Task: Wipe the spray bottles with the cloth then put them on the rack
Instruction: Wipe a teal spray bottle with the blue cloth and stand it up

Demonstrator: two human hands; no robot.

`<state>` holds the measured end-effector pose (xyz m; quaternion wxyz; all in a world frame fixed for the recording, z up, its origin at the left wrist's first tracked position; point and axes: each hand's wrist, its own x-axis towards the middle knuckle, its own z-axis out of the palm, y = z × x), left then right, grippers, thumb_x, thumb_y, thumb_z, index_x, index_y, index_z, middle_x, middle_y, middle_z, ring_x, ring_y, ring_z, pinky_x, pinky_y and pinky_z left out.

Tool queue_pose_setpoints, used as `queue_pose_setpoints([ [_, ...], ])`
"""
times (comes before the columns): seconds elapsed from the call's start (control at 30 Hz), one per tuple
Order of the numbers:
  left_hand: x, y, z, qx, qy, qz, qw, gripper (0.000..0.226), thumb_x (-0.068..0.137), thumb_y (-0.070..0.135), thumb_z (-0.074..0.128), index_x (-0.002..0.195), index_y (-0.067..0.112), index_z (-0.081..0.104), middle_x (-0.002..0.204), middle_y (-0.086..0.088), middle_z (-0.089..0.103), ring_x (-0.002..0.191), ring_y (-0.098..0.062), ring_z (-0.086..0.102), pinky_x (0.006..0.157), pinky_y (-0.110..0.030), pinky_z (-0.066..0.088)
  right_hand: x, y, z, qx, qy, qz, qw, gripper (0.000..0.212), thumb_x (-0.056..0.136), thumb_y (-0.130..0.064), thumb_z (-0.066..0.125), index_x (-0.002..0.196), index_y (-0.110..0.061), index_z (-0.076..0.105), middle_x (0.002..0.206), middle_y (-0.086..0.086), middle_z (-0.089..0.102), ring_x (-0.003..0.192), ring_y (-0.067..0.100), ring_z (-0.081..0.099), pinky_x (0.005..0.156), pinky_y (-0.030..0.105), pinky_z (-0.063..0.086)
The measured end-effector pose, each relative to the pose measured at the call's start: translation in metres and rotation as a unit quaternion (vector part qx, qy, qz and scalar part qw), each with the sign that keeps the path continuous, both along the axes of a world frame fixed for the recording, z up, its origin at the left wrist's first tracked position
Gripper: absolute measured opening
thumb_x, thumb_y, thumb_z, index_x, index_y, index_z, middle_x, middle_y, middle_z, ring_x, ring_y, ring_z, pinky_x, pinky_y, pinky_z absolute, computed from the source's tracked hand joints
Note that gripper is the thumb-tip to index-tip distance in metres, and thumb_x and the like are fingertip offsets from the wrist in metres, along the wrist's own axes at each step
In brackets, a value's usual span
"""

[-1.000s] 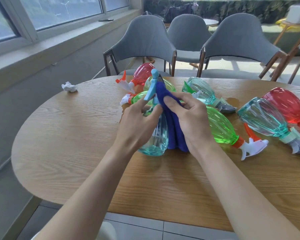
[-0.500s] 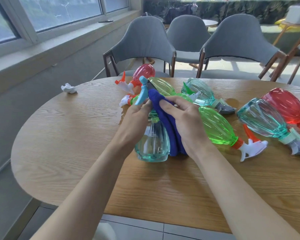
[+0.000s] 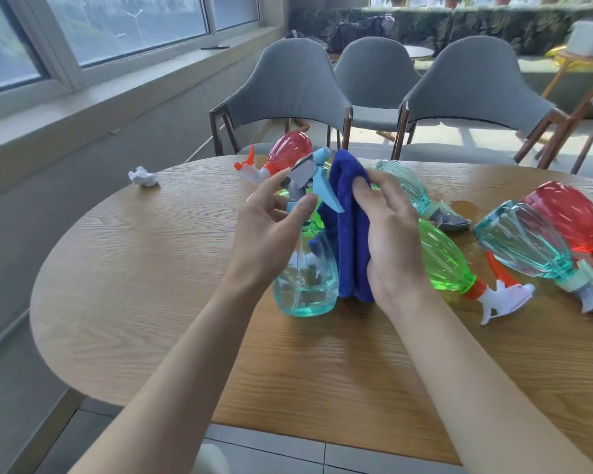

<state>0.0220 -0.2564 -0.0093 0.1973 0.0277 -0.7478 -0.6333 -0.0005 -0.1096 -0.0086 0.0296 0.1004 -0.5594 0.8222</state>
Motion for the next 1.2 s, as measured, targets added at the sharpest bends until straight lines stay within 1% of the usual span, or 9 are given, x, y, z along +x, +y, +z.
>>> queue_pose_setpoints([
  [0.23, -0.003, 0.000, -0.007, -0.010, 0.018, 0.008, 1.000, 0.072, 0.087, 0.054, 0.073, 0.154, 0.033, 0.055, 0.107, -0.026, 0.070, 0.100, -0.042, 0.072, 0.090, -0.058, 0.061, 0.004, 0.000, 0.005, 0.065, 0.068, -0.004, 0.996, 0.012, 0.104, -0.024, 0.066, 0.108, -0.021, 0.077, 0.103, 0.009, 0.077, 0.097, 0.030, 0.072, 0.091, 0.057, 0.060],
  [0.3, -0.004, -0.003, -0.008, 0.005, 0.009, 0.024, 1.000, 0.069, 0.090, 0.048, 0.072, 0.154, 0.029, 0.054, 0.104, -0.029, 0.068, 0.099, -0.045, 0.071, 0.090, -0.058, 0.061, 0.006, -0.001, 0.004, 0.097, 0.090, 0.017, 0.991, 0.011, 0.104, -0.020, 0.067, 0.104, -0.023, 0.078, 0.098, 0.008, 0.075, 0.092, 0.031, 0.072, 0.082, 0.059, 0.063],
  [0.47, -0.006, -0.006, -0.008, 0.039, -0.006, 0.054, 0.998, 0.057, 0.103, 0.029, 0.073, 0.156, 0.027, 0.052, 0.083, -0.004, 0.064, 0.077, -0.023, 0.068, 0.074, -0.040, 0.062, 0.007, 0.004, 0.007, 0.174, 0.105, -0.003, 0.979, 0.018, 0.100, -0.007, 0.064, 0.094, -0.022, 0.073, 0.081, -0.010, 0.068, 0.069, 0.009, 0.062, 0.060, 0.022, 0.052],
  [0.6, -0.006, -0.003, -0.007, 0.011, -0.003, 0.038, 0.999, 0.051, 0.098, 0.038, 0.077, 0.145, 0.038, 0.056, 0.106, -0.011, 0.071, 0.092, -0.029, 0.076, 0.083, -0.050, 0.065, 0.002, 0.005, 0.002, 0.243, 0.146, -0.062, 0.957, 0.012, 0.105, -0.020, 0.064, 0.111, -0.025, 0.073, 0.097, -0.013, 0.069, 0.082, 0.011, 0.066, 0.066, 0.020, 0.052],
  [0.77, -0.007, 0.001, -0.004, -0.029, 0.015, 0.038, 0.999, 0.053, 0.087, 0.038, 0.088, 0.128, 0.045, 0.055, 0.092, -0.003, 0.058, 0.064, 0.002, 0.056, 0.063, -0.022, 0.052, 0.002, 0.005, 0.000, 0.203, 0.124, -0.083, 0.968, 0.016, 0.104, -0.021, 0.068, 0.117, -0.024, 0.077, 0.106, -0.005, 0.075, 0.089, 0.015, 0.072, 0.068, 0.020, 0.056],
  [0.87, -0.008, -0.002, -0.003, -0.007, 0.015, 0.057, 0.998, 0.053, 0.086, 0.034, 0.090, 0.125, 0.046, 0.055, 0.103, -0.019, 0.063, 0.077, -0.013, 0.061, 0.069, -0.033, 0.058, 0.003, 0.004, -0.001, 0.222, 0.117, -0.061, 0.966, 0.014, 0.099, -0.018, 0.073, 0.107, -0.028, 0.079, 0.114, -0.002, 0.074, 0.093, 0.017, 0.071, 0.069, 0.022, 0.056],
  [1.03, -0.008, 0.000, -0.002, -0.012, 0.010, 0.042, 0.999, 0.055, 0.089, 0.032, 0.088, 0.128, 0.045, 0.053, 0.111, -0.011, 0.066, 0.089, -0.017, 0.070, 0.072, -0.030, 0.060, 0.002, 0.009, 0.004, 0.220, 0.080, -0.071, 0.970, 0.015, 0.098, -0.012, 0.073, 0.103, -0.024, 0.079, 0.112, -0.001, 0.072, 0.083, 0.014, 0.070, 0.058, 0.013, 0.051],
  [1.13, -0.007, 0.000, -0.001, 0.023, -0.019, 0.002, 1.000, 0.056, 0.093, 0.018, 0.083, 0.134, 0.040, 0.053, 0.122, -0.008, 0.071, 0.106, -0.021, 0.075, 0.079, -0.029, 0.063, -0.001, 0.008, -0.001, 0.248, 0.072, -0.089, 0.962, 0.015, 0.098, -0.018, 0.073, 0.105, -0.030, 0.079, 0.110, -0.005, 0.074, 0.087, 0.014, 0.071, 0.065, 0.019, 0.055],
  [1.2, -0.003, 0.001, -0.001, 0.043, -0.022, -0.018, 0.999, 0.055, 0.095, 0.008, 0.078, 0.140, 0.027, 0.053, 0.116, -0.006, 0.076, 0.096, -0.019, 0.080, 0.073, -0.027, 0.063, -0.004, 0.009, -0.005, 0.260, 0.055, -0.096, 0.959, 0.015, 0.099, -0.021, 0.072, 0.106, -0.032, 0.079, 0.109, -0.008, 0.075, 0.086, 0.006, 0.071, 0.069, 0.020, 0.056],
])
